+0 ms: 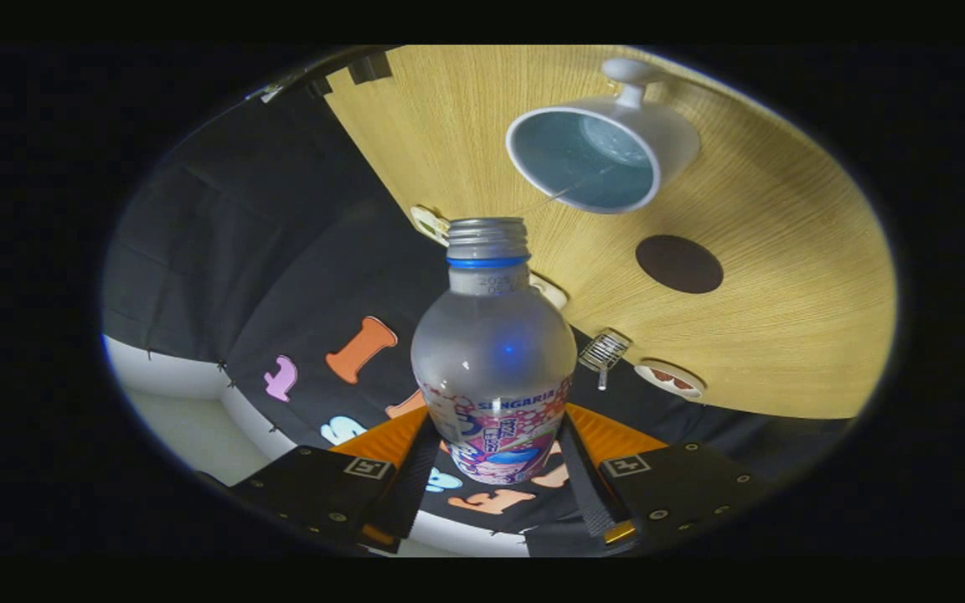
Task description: Take the bottle from table, then pour the juice into the cup, finally place the bottle on the coaster
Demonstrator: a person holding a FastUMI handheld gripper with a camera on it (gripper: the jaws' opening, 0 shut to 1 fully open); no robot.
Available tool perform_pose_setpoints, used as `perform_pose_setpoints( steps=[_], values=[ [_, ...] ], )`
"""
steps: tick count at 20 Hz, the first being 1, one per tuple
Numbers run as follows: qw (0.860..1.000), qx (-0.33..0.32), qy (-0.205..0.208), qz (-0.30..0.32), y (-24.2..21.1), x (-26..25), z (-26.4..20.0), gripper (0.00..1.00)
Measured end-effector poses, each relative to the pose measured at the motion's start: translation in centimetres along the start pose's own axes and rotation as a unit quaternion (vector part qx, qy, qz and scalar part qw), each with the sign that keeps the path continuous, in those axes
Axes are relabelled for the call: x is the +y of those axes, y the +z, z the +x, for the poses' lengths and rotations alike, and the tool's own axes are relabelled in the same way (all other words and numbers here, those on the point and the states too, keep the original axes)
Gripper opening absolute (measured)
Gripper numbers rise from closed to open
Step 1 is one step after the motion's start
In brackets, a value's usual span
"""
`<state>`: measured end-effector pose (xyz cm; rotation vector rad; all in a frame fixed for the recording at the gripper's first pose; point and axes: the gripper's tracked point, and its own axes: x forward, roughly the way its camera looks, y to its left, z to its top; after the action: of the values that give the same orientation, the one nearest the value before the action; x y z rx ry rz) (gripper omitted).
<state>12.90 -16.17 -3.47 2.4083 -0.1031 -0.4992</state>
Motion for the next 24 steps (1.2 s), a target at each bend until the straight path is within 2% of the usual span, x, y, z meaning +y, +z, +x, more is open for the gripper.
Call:
perform_pose_setpoints(
  steps=[8, 13, 15, 17, 20, 24],
  values=[
    [1.000, -0.005, 0.002, 0.005, 0.2, -0.3, -0.1, 0.76],
    [0.999, -0.011, -0.017, -0.037, 0.0, -1.8, 0.1, 0.76],
    [0.996, -0.010, -0.035, -0.080, -0.3, -2.8, 0.2, 0.76],
    [0.987, -0.019, -0.061, -0.151, -0.1, -4.3, 0.6, 0.76],
    [0.965, -0.032, -0.083, -0.247, 0.2, -5.8, 0.8, 0.76],
    [0.925, -0.041, -0.106, -0.363, 1.5, -7.9, 0.7, 0.76]
  ],
)
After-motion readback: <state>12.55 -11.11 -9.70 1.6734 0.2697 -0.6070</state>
